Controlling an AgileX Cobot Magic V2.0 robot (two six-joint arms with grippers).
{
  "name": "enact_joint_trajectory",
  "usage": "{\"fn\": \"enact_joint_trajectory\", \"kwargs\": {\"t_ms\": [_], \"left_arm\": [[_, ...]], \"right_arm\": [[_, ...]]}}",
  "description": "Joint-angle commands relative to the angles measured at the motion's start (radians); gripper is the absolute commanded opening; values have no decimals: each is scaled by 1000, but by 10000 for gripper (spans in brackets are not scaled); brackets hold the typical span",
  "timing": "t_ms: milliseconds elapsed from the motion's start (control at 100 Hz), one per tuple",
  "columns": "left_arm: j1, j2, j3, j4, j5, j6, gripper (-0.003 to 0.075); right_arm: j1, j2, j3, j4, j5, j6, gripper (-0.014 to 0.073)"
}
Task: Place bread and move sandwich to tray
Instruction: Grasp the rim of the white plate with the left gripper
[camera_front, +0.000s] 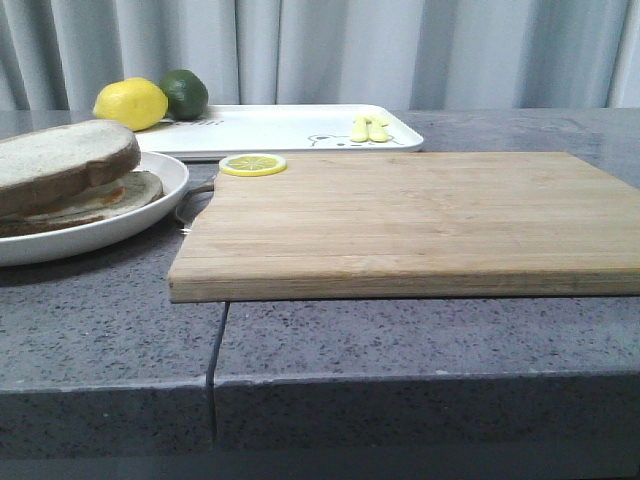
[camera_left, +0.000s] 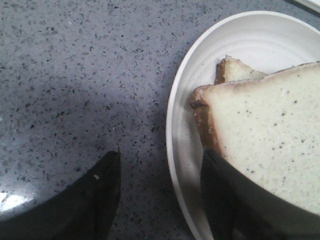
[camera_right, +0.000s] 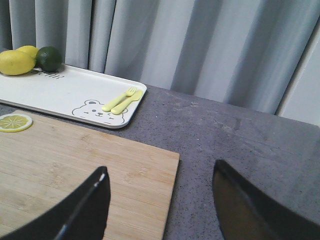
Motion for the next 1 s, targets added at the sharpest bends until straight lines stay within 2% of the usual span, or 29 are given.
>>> {"fn": "enact_joint_trajectory", "kwargs": {"t_ms": [0,730,850,990], "left_arm": [[-1,6,-33,-37,-47,-11,333],[-1,131,-33,-110,-66,-11,330],[-1,131,-33,-127,-66,-11,292],[-1,131,-33,-143,-66,-11,192]], "right_arm": [[-8,7,-24,-10,-81,-1,458],[-8,7,-24,-10,-81,-1,458],[-8,7,-24,-10,-81,-1,458],[-8,7,-24,-10,-81,-1,458]]}}
